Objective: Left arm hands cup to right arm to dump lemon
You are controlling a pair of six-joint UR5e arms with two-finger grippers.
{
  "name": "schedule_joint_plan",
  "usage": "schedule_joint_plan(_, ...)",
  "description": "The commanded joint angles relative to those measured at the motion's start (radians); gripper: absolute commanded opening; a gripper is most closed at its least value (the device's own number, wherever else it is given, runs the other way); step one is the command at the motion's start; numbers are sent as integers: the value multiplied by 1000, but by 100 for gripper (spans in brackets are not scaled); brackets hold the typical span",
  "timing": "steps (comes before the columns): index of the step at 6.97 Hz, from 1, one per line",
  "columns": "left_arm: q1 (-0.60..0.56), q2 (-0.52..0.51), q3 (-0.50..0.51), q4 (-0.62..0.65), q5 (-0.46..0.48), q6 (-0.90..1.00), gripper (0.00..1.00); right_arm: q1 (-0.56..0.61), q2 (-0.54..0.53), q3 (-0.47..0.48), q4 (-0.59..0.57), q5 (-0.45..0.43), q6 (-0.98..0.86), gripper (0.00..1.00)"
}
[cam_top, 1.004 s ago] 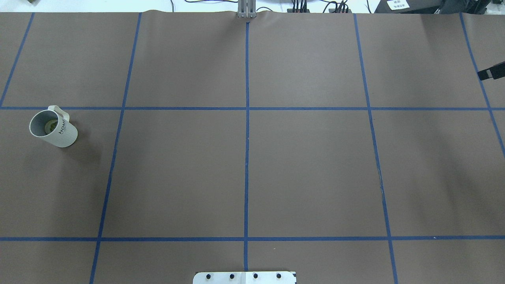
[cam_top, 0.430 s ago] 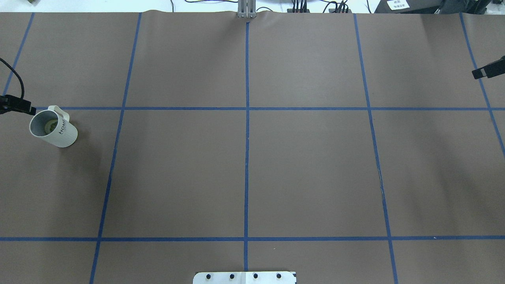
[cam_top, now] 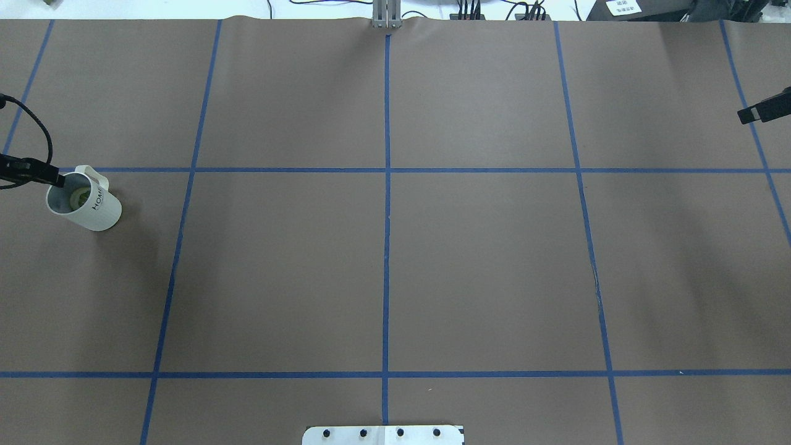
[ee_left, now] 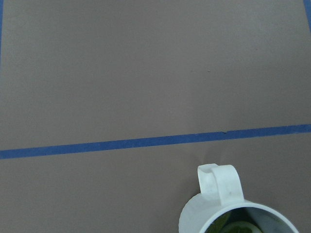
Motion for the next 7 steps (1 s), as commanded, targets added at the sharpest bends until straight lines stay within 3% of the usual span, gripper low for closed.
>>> schedule_joint_plan(1, 18, -2, -3, -6, 1, -1, 40, -1, 1, -2, 0, 0, 1, 100)
schedule_joint_plan(3, 38, 0, -8, -8, 1, 0, 39, -3, 3, -6, 0, 0, 1, 100)
schedule_joint_plan(5, 40, 3, -9, -8, 1, 2, 20, -3, 3, -6, 0, 1, 1, 100)
schedule_joint_plan(7, 38, 11, -9, -8, 1, 6, 20, -3, 3, -6, 0, 1, 1, 100)
